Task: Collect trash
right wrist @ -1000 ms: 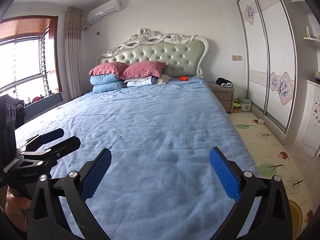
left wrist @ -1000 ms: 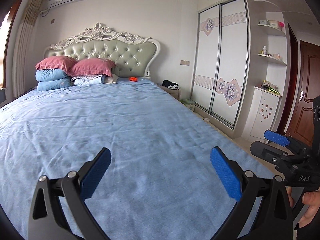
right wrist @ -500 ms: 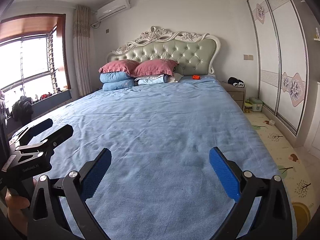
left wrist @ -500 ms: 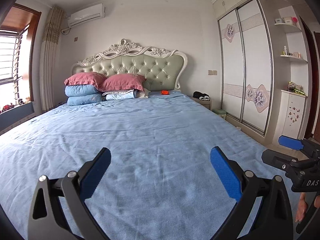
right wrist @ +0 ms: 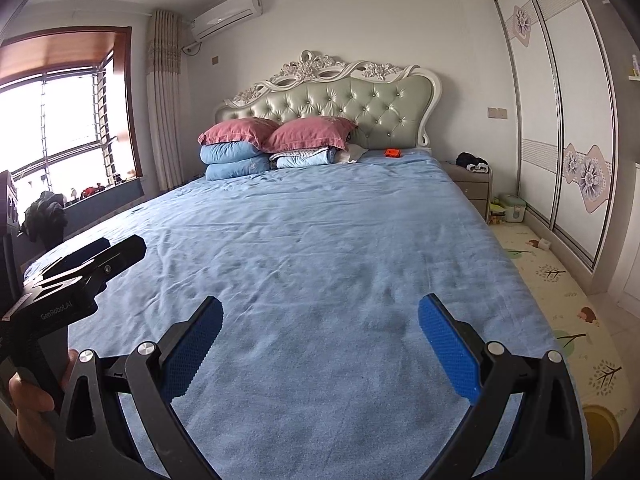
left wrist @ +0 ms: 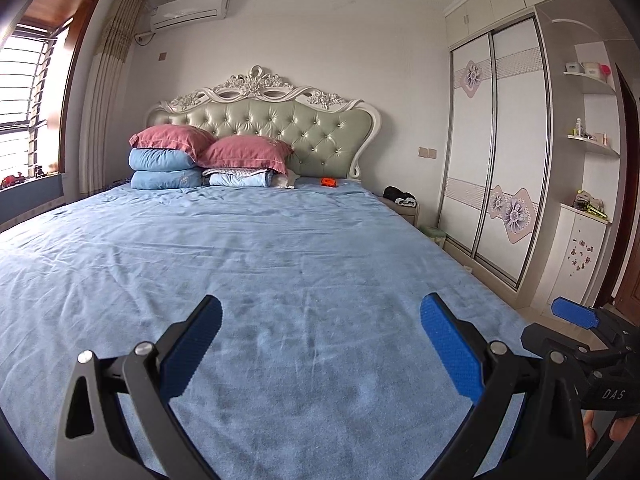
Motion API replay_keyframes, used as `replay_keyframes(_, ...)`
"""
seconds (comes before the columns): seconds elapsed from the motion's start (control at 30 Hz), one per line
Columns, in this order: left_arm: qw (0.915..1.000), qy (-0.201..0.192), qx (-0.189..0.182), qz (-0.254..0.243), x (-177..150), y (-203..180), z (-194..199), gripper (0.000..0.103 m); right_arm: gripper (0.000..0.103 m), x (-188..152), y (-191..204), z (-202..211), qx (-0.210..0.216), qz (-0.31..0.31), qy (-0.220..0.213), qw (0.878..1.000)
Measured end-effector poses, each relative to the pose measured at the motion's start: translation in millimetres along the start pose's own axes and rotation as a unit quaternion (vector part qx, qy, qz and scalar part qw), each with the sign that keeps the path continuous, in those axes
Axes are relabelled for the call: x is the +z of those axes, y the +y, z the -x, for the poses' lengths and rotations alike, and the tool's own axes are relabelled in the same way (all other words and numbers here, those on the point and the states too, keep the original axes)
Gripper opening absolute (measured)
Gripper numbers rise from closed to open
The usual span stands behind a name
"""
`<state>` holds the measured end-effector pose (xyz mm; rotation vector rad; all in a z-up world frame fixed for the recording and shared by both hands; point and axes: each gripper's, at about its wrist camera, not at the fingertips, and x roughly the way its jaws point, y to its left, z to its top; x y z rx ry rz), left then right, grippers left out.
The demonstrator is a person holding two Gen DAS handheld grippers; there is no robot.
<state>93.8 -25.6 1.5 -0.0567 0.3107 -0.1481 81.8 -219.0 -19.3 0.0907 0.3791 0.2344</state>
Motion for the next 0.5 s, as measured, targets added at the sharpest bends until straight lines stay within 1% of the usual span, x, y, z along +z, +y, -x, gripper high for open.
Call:
replay_keyframes(0.1, 0.9998, -0.006, 0.017, -0.001, 0.6, 1.0, 0.6, 0.099, 0.095, -0.5, -1.7, -0.9, 0.002, -0.004, 0.002, 1.000)
replay_keyframes(0.17, 0.9997, -0.004, 0.023, -0.009, 0.7, -0.3, -0.1, 0.099, 0.095, -1.1, -2.6, -1.7, 0.003, -0.007, 0.004, 1.000)
replay_keyframes(0.33, 0.9996, 0.014, 0.020, -0.011, 2.6, -0.2, -4.3, 0.099, 0.095, -2.2, -2.8, -2.2, 0.004, -0.006, 0.003, 1.000)
replay_keyframes(0.5, 0.9998, 0.011, 0.015, -0.002, 4.8, 2.2, -2.1, 0.099, 0.095, -2.0, -2.5, -2.0, 0.004, -0.006, 0.001, 1.000)
